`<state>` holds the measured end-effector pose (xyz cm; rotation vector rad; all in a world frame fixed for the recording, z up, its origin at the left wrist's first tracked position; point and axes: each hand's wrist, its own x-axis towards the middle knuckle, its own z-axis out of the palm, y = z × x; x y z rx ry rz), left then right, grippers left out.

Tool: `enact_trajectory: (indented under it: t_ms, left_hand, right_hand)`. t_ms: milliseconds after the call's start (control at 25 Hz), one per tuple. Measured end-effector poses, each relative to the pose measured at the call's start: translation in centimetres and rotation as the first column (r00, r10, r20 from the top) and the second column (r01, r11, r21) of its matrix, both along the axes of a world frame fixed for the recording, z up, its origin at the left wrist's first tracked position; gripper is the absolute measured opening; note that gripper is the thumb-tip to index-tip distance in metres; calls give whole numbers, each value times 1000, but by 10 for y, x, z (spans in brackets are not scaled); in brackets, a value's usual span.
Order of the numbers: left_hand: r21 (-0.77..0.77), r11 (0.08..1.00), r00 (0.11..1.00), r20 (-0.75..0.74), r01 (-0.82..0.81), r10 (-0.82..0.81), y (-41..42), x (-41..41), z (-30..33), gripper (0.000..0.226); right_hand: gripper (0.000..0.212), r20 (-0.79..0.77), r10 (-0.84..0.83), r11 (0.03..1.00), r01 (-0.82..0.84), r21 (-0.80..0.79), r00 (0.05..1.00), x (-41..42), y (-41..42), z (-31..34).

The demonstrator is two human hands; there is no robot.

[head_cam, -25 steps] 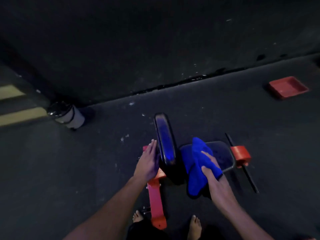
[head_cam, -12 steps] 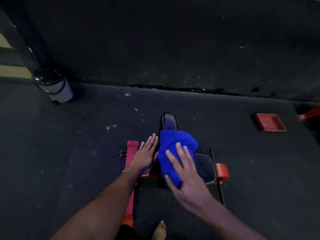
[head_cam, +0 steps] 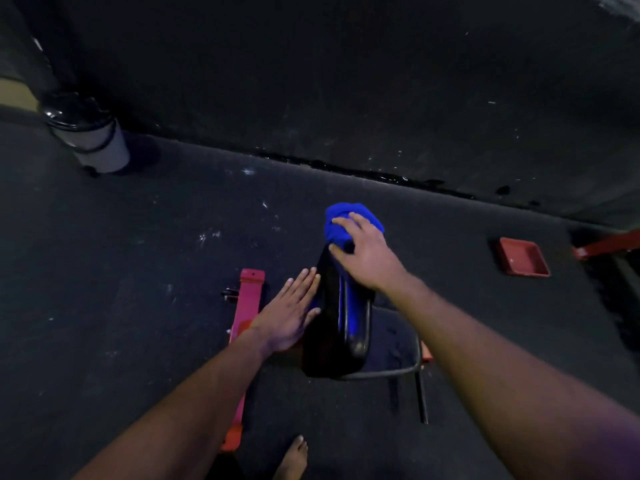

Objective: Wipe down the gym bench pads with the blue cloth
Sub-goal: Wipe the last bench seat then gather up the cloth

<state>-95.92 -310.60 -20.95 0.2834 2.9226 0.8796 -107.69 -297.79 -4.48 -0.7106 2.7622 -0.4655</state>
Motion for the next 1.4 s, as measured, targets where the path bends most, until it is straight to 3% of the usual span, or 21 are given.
enact_trajectory:
  t_ms: [120, 240, 360, 560, 760, 880, 1000, 1080, 1240, 1320, 1400]
  left_hand:
    - [52, 999, 1000, 22, 2, -3, -3, 2, -2, 72]
    - [132, 990, 999, 22, -44, 41, 1, 5, -7, 74]
    - [156, 986, 998, 25, -56, 53, 1, 6, -9, 76]
    - [162, 986, 999, 34, -47, 42, 0, 3, -5, 80]
    - [168, 986, 1000, -1, 16, -16, -9, 3, -13, 79]
    - [164, 986, 999, -28, 22, -18, -10, 2, -17, 75]
    - [166, 985, 999, -39, 35, -29, -10, 1, -20, 74]
    - [165, 985, 999, -19, 50, -47, -13, 0, -21, 74]
    - [160, 985, 998, -45, 58, -51, -13, -5, -25, 78]
    - [130, 990, 999, -27, 46, -42, -12, -4, -27, 80]
    - [107, 992, 997, 21, 66, -69, -13, -3, -21, 83]
  right_hand:
    - [40, 173, -54, 997, 63, -49, 983, -34, -11, 2]
    - [48, 49, -39, 991, 45, -128, 998, -4, 4, -4]
    - [60, -93, 84, 982, -98, -161, 992, 81, 45, -8]
    - [65, -86, 97, 974, -112, -195, 992, 178, 86, -24]
    - [65, -1, -108, 960, 104, -259, 994, 102, 49, -18]
    - [66, 32, -119, 980, 122, -156, 992, 42, 19, -7]
    - [48, 106, -91, 995, 94, -18, 990, -16, -12, 5]
    - [32, 260, -153, 988, 145, 48, 953, -43, -28, 11]
    - [32, 479, -325, 936, 348, 44, 815, -69, -35, 11]
    - [35, 451, -308, 940, 342, 6, 837, -68, -30, 3]
    - [32, 287, -233, 954, 275, -115, 929, -49, -17, -3]
